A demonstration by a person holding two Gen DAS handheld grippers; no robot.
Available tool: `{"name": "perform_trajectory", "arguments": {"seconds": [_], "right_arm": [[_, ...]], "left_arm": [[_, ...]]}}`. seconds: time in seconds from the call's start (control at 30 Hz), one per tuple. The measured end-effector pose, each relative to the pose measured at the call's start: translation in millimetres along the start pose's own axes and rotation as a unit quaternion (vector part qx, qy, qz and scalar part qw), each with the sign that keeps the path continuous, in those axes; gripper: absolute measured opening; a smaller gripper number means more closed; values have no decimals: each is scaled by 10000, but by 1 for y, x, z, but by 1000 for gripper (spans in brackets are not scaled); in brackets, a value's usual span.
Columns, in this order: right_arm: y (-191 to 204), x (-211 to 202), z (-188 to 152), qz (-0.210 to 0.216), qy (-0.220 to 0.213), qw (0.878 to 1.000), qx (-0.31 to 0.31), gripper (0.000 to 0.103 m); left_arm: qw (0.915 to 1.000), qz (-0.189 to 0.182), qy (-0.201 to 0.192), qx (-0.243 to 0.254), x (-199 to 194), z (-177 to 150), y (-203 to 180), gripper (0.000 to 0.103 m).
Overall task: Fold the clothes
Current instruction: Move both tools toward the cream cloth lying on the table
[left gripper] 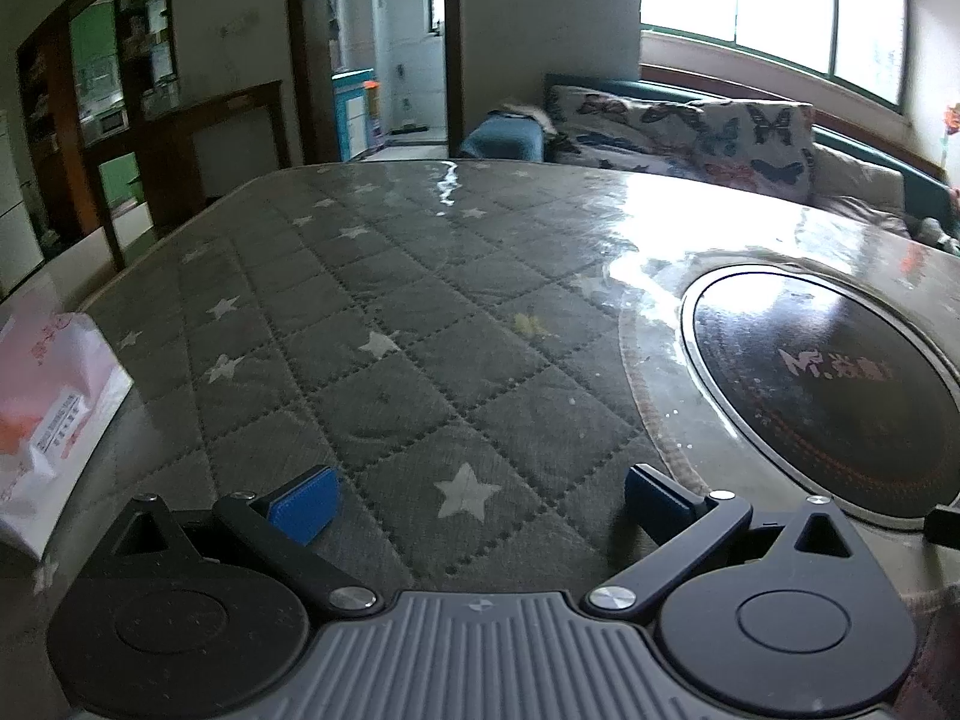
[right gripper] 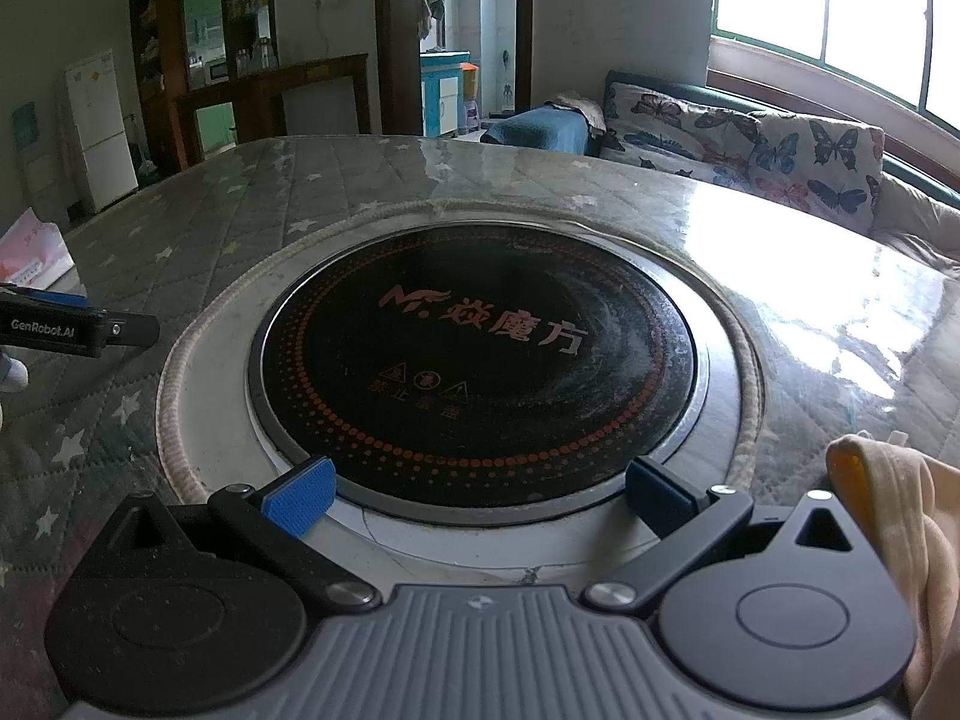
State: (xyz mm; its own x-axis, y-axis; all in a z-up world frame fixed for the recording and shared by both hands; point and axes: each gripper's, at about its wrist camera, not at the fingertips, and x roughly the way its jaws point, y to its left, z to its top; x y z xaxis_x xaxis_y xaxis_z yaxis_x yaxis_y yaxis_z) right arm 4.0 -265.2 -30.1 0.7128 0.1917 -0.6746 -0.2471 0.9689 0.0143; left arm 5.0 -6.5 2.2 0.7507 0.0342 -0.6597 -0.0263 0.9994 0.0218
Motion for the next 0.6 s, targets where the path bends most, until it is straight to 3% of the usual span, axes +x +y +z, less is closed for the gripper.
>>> {"name": "perform_trajectory", "arguments": {"seconds": [0.33,0.6], "right_arm": [[1,-2,-1,-45,-16,10000,42,103],[5,-15,-10,-405,-161,9989,147,103]], "left_arm": [[9989,-292,249,255,-10,-1,-26,103],[9965,-502,414,530,-20,-6,-48,103]]}}
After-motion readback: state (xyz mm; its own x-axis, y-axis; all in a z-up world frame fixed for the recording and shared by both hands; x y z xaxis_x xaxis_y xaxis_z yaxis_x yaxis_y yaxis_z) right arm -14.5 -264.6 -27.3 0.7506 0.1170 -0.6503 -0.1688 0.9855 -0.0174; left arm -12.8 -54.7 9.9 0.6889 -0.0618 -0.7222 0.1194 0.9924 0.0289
